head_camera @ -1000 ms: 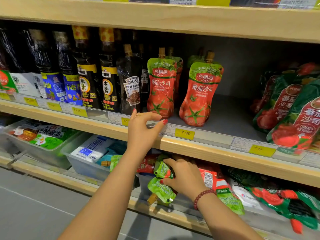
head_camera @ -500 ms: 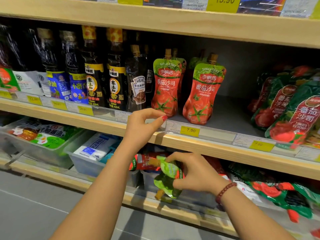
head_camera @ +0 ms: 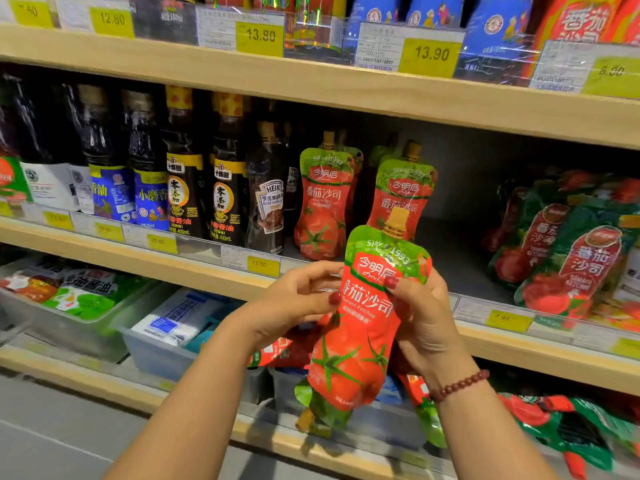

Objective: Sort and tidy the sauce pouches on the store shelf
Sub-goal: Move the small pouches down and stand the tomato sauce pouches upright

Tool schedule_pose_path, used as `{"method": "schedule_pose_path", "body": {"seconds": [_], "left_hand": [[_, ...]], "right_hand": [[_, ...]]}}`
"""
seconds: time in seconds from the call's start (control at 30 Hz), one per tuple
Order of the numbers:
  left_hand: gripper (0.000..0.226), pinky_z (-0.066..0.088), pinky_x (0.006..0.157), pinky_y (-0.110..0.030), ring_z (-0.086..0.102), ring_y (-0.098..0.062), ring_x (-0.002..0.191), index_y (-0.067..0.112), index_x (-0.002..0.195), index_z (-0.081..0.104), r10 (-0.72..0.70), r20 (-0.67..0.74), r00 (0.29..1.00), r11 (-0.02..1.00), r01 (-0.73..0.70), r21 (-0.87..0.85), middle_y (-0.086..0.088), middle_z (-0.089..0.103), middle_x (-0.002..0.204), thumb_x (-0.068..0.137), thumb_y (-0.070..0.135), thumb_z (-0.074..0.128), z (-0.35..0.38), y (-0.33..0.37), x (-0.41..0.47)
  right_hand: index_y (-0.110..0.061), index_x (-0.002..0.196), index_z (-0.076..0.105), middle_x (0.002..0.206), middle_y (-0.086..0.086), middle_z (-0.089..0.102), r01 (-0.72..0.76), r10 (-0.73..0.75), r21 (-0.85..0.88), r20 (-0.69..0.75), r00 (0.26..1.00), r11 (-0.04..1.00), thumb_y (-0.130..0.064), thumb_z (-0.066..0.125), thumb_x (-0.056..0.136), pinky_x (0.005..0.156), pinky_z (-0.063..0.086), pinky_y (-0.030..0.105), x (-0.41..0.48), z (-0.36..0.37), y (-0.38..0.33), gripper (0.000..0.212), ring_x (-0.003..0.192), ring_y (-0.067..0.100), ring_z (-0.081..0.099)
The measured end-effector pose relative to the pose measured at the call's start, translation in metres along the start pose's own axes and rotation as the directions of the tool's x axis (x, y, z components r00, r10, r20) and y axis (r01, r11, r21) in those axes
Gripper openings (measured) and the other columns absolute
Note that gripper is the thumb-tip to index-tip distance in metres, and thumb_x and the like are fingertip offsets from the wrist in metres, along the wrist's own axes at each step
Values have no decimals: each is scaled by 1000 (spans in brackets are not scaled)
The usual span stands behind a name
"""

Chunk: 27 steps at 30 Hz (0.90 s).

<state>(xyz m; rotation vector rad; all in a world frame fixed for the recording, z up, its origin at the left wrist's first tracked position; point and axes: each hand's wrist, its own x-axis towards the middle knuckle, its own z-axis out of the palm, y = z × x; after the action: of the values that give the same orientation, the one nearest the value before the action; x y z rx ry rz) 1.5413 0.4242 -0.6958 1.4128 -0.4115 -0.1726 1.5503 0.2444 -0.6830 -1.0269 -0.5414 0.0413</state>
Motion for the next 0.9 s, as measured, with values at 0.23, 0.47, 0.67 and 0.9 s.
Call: {"method": "schedule_pose_path", "body": {"seconds": [0.23,0.47,0.67,0.9], "left_hand": [[39,54,76,-31,69,-22,92,20,95,72,-108,83,991,991,101,90,-6,74,98,58,16,82,8,1,-2],[31,54,70,-29,71,-23,84,16,90,73,21,-86,996,996,-14,83,-9,75,92,60,11,83,6,4,1],[29,55,67,-26,72,-21,84,19,89,74,94,-178,979,991,-75,113,-5,75,91,62,14,82,3,15,1],[31,57,72,-30,71,-18,84,19,91,72,161,-204,966,957,-103,269,-2,75,89,63,10,84,7,26,1]], "right_hand": [[-12,102,69,107,24,67,-28,33,38,-138,990,999,-9,65,70,88,50,56,10,14,0,32,101,45,61],[-19,95,71,97,7,73,-89,82,-119,-59,995,989,-28,84,57,75,56,39,14,13,-7,41,92,24,68],[-16,102,68,99,4,74,-116,103,-335,-57,993,935,-21,79,58,71,56,26,6,13,-8,45,94,19,69],[-12,96,71,94,5,75,-58,9,-370,-133,991,927,-18,77,60,69,57,29,7,21,-11,37,90,20,70]]}}
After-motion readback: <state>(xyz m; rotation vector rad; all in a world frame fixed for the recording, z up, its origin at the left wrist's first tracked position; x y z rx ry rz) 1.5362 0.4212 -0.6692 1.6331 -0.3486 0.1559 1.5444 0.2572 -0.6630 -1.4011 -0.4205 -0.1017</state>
